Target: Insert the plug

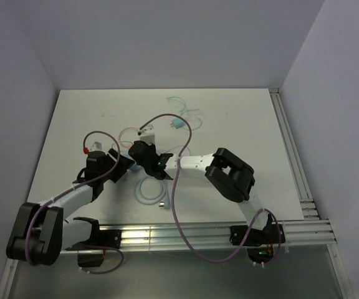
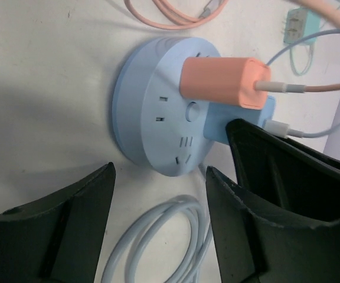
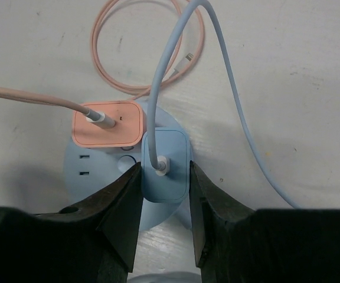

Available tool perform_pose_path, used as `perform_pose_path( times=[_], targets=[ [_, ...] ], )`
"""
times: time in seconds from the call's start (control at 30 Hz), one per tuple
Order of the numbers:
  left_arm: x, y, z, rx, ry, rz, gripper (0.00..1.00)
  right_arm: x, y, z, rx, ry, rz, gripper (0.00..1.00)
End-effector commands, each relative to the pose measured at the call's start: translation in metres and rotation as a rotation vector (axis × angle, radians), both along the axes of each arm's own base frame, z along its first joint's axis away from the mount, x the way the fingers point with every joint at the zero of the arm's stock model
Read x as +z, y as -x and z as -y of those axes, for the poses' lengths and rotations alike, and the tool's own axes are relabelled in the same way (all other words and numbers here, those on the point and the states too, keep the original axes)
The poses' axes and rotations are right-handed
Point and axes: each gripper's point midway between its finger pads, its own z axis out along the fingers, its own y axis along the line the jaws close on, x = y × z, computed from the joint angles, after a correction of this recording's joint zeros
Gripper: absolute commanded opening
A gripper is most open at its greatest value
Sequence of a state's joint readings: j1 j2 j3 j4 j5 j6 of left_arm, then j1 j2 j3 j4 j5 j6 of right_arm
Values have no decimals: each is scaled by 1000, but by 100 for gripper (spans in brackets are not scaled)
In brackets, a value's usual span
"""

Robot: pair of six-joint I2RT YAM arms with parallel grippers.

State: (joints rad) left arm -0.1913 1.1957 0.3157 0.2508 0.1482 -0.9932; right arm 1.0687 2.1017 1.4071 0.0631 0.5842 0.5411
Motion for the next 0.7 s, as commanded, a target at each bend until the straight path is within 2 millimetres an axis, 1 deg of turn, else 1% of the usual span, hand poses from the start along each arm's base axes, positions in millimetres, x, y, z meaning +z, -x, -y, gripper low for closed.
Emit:
perform_pose_path(
  times=[0.0,0.03,0.07,0.13,0.17,0.23,0.27,0.33,0.37,0.43,0.47,0.5,0.53,0.57,0.63,0.67],
  targets=[
    [9,9,-4,27,0,7,68,-51,38,39,74,207,-207,41],
    [18,9,-5,31,7,35,69,-44,36,38,80,197,-198,43],
    [17,13,-6,34,4,22,69,-32,34,36,84,176,-186,46],
    [29,15,-7,35,11,56,69,-17,32,34,94,162,-166,51],
    [31,17,-7,36,9,52,69,-4,32,32,104,139,-152,56],
    [39,17,-7,35,12,73,69,10,31,29,111,117,-138,60],
    [39,18,-7,33,10,65,69,22,31,28,117,101,-129,63],
    [48,17,-6,27,16,84,69,36,34,26,134,76,-124,64],
    [51,17,-6,25,17,89,69,54,36,26,143,41,-109,64],
    [59,16,-6,24,18,117,69,73,39,27,158,2,-90,64],
    [57,19,-7,24,11,102,69,95,40,29,161,-36,-65,64],
    [60,18,-7,24,7,109,69,105,43,31,166,-49,-58,65],
    [64,19,-8,23,6,119,69,117,41,34,165,-61,-45,65],
    [67,19,-8,20,3,129,68,133,41,37,168,-92,-32,66],
    [74,19,-9,18,-2,143,68,147,35,46,156,-116,-40,66],
    [77,19,-8,13,-3,149,68,154,22,58,140,-143,-50,67]
  ],
)
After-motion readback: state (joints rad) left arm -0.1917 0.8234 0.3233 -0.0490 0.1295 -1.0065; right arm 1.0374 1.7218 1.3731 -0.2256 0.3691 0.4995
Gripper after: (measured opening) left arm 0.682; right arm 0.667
